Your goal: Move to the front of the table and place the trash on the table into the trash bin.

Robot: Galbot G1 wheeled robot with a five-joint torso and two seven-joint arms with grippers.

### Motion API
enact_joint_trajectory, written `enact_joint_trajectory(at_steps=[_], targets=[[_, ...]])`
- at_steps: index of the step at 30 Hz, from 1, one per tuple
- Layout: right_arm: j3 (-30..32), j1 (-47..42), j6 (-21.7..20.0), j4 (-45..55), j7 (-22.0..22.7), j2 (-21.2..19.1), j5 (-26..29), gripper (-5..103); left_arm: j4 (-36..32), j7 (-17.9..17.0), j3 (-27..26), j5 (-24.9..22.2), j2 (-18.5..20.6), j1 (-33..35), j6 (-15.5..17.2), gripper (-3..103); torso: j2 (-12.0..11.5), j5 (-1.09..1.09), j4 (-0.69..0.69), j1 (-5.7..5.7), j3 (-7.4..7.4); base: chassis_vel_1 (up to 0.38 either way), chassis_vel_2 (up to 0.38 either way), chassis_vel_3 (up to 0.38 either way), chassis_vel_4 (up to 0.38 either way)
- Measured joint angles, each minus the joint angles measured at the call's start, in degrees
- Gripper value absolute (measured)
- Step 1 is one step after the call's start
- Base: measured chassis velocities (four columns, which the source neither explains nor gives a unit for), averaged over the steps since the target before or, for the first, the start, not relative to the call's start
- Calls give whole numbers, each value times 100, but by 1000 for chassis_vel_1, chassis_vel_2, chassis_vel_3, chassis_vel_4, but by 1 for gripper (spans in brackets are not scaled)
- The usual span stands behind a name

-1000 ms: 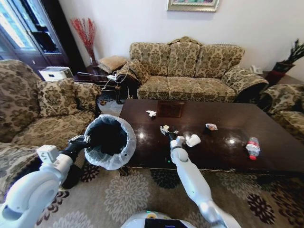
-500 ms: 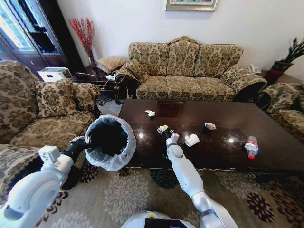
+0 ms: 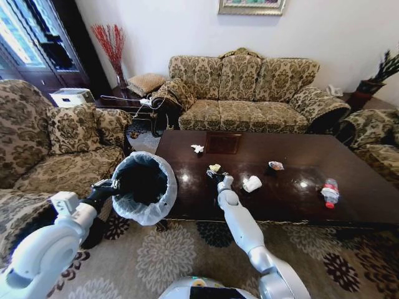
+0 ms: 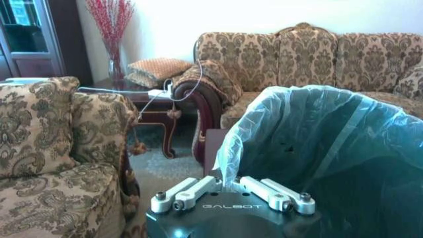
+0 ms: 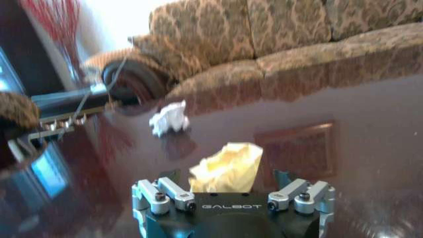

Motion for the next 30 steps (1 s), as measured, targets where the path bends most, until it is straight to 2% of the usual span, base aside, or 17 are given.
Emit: enact_joint_trajectory(at_steps=[2, 4, 5, 8, 12, 14, 16, 18, 19, 20, 22, 25, 26, 28, 30], targets=[[-1, 6, -25, -25, -1, 2, -47, 93, 2, -8, 1, 2, -10, 3, -16, 2, 0, 0, 0, 0, 0, 0, 0, 0, 0], [0, 7, -55, -36, -23, 4, -90, 82, 6, -11, 2, 6, -22, 19, -34, 2, 0, -1, 0, 0, 0, 0, 0, 0, 0], [0, 7, -55, -36, -23, 4, -90, 82, 6, -11, 2, 6, -22, 19, -34, 2, 0, -1, 0, 0, 0, 0, 0, 0, 0], [-2, -7, -53, -7, -39, -11, -89, 70, 14, -15, 2, 9, -21, 18, -34, 2, 0, 0, 0, -1, 0, 0, 0, 0, 0], [-13, -48, -64, 115, -40, -47, -89, 61, 16, -15, 4, 9, -20, 14, -34, 2, 0, 0, -1, 0, 0, 0, 0, 0, 0], [-14, -57, -75, 150, -41, -58, -89, 52, 15, -15, 7, 14, -26, 20, -34, 2, 0, 0, 0, 0, 0, 0, 0, 0, 0], [-14, -57, -77, 155, -41, -62, -89, 52, 15, -15, 7, 15, -26, 22, -34, 2, 0, 0, 0, 0, 0, 0, 0, 0, 0], [-13, -73, -91, 199, -41, -72, -86, 44, 8, -14, 4, 16, -23, 34, -34, 2, 0, 0, 0, 0, 0, 0, 0, 0, 0], [-13, -73, -91, 199, -41, -72, -86, 44, 8, -14, 4, 16, -23, 34, -34, 2, 0, 0, 0, 0, 0, 0, 0, 0, 0], [-12, -115, -113, 306, -41, -91, -81, 37, 5, -14, -9, 17, -1, 47, -34, 2, 0, 0, 0, 0, 0, 0, 0, 0, 0], [-13, -149, -135, 395, -42, -105, -68, 37, 4, -14, -16, 17, 20, 55, -34, 2, 0, 0, 0, 0, 0, 0, 0, 0, 0], [-24, -458, -276, 1066, -79, -234, -172, 25, 18, -13, -22, 17, 113, 56, -34, 2, 0, 0, 0, -1, 0, 0, 0, 0, 0], [-24, -458, -276, 1066, -79, -234, -172, 25, 18, -13, -22, 17, 113, 56, -34, 2, 0, 0, 0, -1, 0, 0, 0, 0, 0], [-23, -654, -268, 1308, -103, -327, -311, 16, 32, -14, -9, 17, 117, 44, -34, 2, 0, 0, 0, -1, 0, 0, 0, 0, 0], [-23, -800, -273, 1517, -104, -378, -322, 13, 33, -14, 2, 18, 110, 47, -34, 2, 0, 0, 0, 0, 0, 0, 0, 0, 0]])
